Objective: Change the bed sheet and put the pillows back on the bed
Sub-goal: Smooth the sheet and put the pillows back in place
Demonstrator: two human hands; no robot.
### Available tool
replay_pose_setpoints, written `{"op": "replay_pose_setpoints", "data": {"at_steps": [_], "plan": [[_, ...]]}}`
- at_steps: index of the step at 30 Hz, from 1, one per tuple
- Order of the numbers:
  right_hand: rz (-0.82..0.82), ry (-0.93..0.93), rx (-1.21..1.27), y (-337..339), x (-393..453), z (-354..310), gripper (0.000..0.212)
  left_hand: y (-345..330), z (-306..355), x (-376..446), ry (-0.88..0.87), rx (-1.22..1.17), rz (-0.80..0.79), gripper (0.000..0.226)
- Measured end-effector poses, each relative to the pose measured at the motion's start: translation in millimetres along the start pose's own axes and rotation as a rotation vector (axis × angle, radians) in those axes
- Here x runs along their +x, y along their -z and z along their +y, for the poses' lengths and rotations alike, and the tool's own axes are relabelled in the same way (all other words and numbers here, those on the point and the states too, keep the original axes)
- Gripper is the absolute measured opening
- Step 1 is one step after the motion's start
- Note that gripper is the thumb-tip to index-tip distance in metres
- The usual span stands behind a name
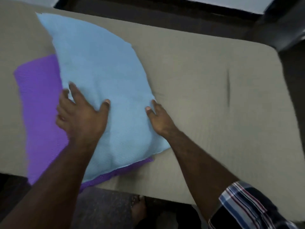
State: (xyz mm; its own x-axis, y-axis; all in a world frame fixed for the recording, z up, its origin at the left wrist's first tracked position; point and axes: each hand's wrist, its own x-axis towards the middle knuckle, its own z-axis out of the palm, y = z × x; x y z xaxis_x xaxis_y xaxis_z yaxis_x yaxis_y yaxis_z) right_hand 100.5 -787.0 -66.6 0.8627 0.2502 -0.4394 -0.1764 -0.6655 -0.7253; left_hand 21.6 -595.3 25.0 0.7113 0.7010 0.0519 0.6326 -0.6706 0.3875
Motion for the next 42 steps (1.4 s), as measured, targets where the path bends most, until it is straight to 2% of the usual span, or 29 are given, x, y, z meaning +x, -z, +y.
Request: {"op": "replay_pose_setpoints", "data": {"at_steps": [3,5,6,9,12,15,18,21,25,27,28,29,31,33,35,39,41,42], "plan": [[0.152,-0.028,0.011,21,-28,37,0.056,-4,49,-34,-0.464,-0.054,0.048,0.076],[0.261,-0.07,-0.095,28,-51,84,0.059,-31,79,-73,-0.661,-0.25,-0.061,0.066],[0.296,-0.081,-0.188,29,-64,111,0.062,-50,88,-98,-0.703,-0.347,-0.169,0.062],[0.242,-0.073,-0.447,18,-101,173,0.07,-118,94,-168,-0.713,-0.391,-0.511,0.058],[0.191,0.045,-0.557,1,-125,212,0.069,-184,78,-217,-0.642,-0.27,-0.712,0.063],[0.225,0.154,-0.633,3,-140,265,0.064,-234,56,-250,-0.68,0.03,-0.639,0.069],[0.302,0.097,-0.706,53,-160,326,0.07,-253,47,-270,-0.72,0.288,-0.495,0.068],[0.436,-0.08,-0.787,138,-192,411,0.074,-265,66,-299,-0.684,0.368,-0.411,0.068],[0.486,-0.25,-0.817,239,-225,483,0.072,-286,126,-369,-0.761,0.335,-0.471,0.072],[0.559,-0.333,-0.78,253,-222,482,0.071,-293,157,-405,-0.821,0.322,-0.498,0.072],[0.588,-0.303,-0.768,248,-220,473,0.07,-295,168,-419,-0.839,0.324,-0.513,0.071],[0.565,-0.201,-0.764,234,-221,464,0.068,-297,176,-429,-0.846,0.329,-0.527,0.071],[0.404,0.079,-0.769,198,-230,448,0.064,-299,184,-439,-0.833,0.341,-0.538,0.07],[0.312,0.223,-0.793,188,-239,453,0.063,-301,184,-440,-0.824,0.356,-0.538,0.071],[0.319,0.17,-0.802,216,-234,473,0.069,-301,184,-439,-0.812,0.356,-0.527,0.071],[0.366,-0.069,-0.854,293,-219,517,0.072,-308,201,-427,-0.743,0.331,-0.509,0.072],[0.501,-0.234,-0.79,316,-205,518,0.071,-316,214,-409,-0.634,0.277,-0.513,0.075],[0.56,-0.258,-0.764,318,-197,510,0.07,-320,222,-398,-0.581,0.258,-0.514,0.076]]}}
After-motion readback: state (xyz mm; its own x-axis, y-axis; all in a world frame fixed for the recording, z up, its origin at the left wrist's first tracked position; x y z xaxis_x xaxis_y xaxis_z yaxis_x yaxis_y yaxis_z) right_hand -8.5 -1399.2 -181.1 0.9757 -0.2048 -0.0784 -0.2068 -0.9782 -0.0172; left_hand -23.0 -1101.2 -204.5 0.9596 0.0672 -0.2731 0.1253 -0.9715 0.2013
